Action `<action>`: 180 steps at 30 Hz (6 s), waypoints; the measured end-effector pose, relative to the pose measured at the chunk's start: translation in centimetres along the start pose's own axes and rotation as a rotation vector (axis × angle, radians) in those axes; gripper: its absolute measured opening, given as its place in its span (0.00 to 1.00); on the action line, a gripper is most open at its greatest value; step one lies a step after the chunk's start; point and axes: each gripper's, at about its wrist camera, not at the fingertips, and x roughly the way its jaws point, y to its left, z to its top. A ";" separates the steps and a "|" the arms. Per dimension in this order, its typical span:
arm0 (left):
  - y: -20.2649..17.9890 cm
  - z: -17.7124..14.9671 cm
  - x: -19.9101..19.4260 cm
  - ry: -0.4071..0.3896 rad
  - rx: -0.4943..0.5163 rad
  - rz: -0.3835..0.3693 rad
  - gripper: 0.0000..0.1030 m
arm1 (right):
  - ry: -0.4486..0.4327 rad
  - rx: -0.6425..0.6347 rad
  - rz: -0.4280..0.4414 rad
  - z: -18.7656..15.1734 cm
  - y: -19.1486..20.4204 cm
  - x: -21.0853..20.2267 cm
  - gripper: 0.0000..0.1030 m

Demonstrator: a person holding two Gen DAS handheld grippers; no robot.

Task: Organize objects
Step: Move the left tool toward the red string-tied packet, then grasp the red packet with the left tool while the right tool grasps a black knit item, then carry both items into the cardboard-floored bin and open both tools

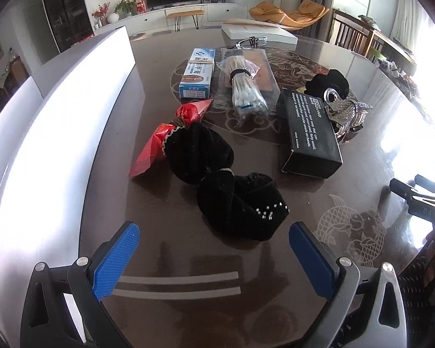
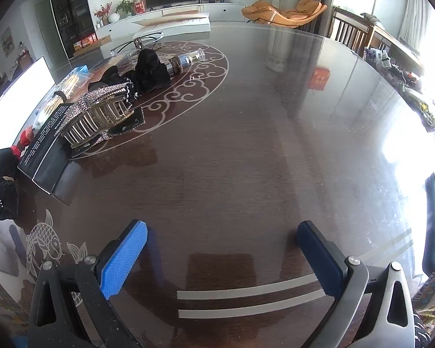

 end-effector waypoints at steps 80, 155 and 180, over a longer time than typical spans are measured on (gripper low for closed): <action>3.3 5.8 1.2 0.010 0.067 -0.030 1.00 | -0.105 0.010 -0.009 -0.7 -0.3 -0.2 1.00; 6.0 -1.4 1.1 0.005 0.001 -0.084 0.18 | 0.025 -0.437 0.507 1.4 18.5 -2.7 0.28; 11.9 1.4 -12.1 -0.270 -0.182 -0.247 0.17 | 0.013 -0.372 0.571 5.7 18.6 -10.3 0.32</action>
